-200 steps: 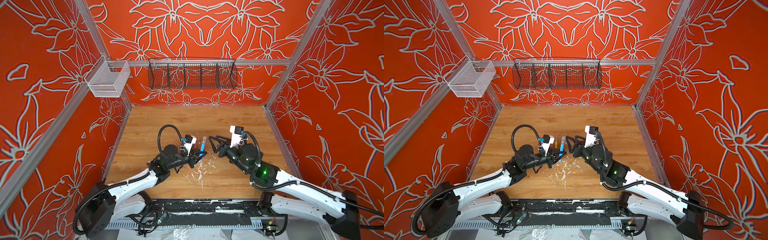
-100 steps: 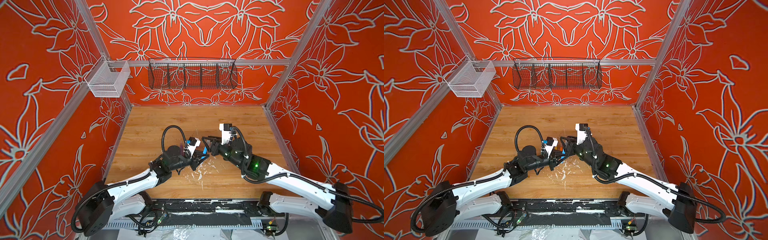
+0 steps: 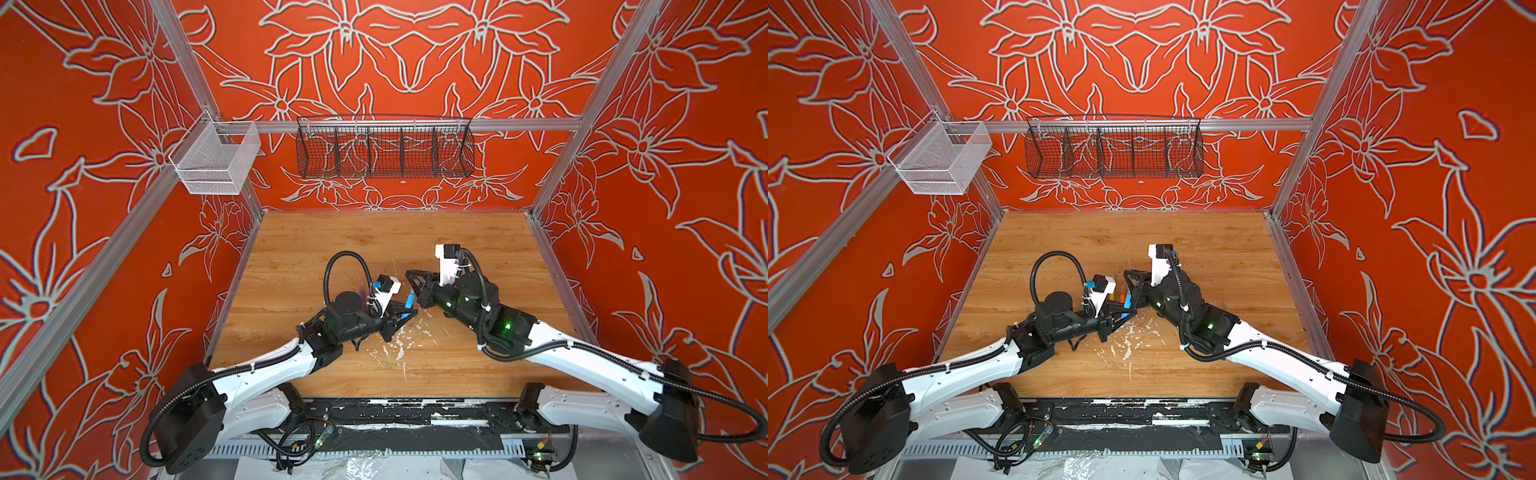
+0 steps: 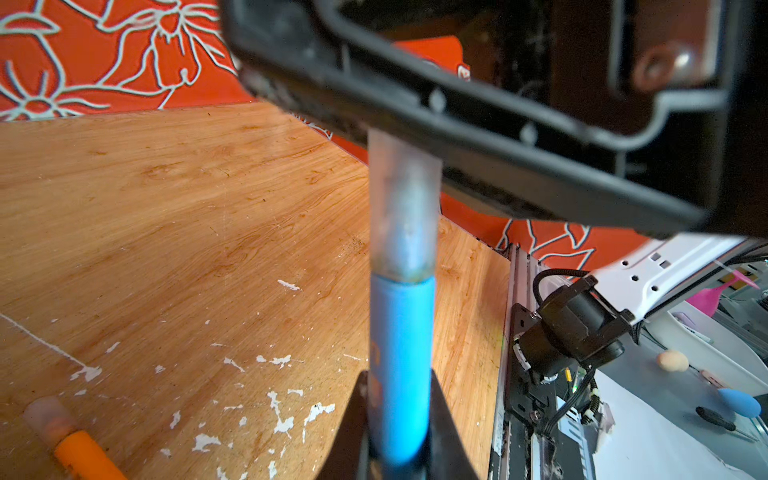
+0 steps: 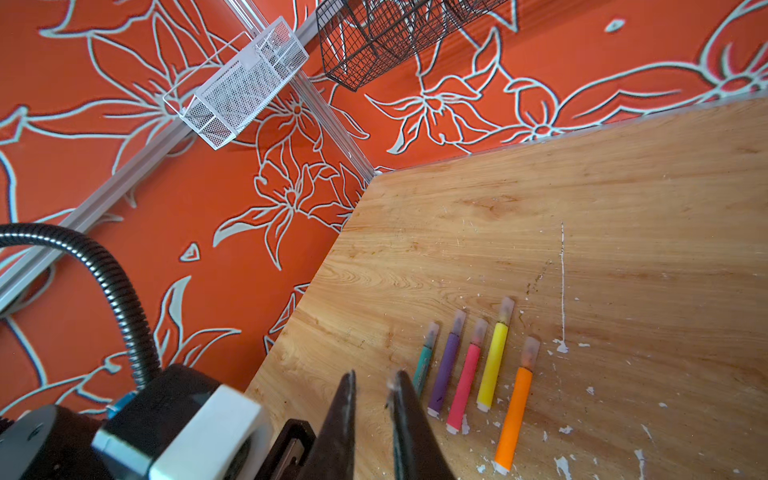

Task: Insert the pens into the pen caps
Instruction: 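Press the cap down onto the blue marker held by the left gripper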

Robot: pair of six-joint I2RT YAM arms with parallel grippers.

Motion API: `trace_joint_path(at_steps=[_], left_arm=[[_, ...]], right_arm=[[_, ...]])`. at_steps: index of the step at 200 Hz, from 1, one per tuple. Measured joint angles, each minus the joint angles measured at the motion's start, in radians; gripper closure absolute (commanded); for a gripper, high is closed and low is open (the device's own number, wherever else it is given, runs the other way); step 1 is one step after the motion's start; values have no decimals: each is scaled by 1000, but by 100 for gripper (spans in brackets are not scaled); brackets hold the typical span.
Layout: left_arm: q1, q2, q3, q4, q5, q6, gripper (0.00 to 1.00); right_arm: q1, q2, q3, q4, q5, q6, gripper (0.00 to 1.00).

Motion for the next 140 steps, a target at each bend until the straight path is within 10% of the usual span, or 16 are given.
trace_joint_path(at_steps=[140], left_arm=[[-41, 2, 101, -230, -90, 19, 100]], right_arm=[[14, -65, -137, 106, 40, 39, 100]])
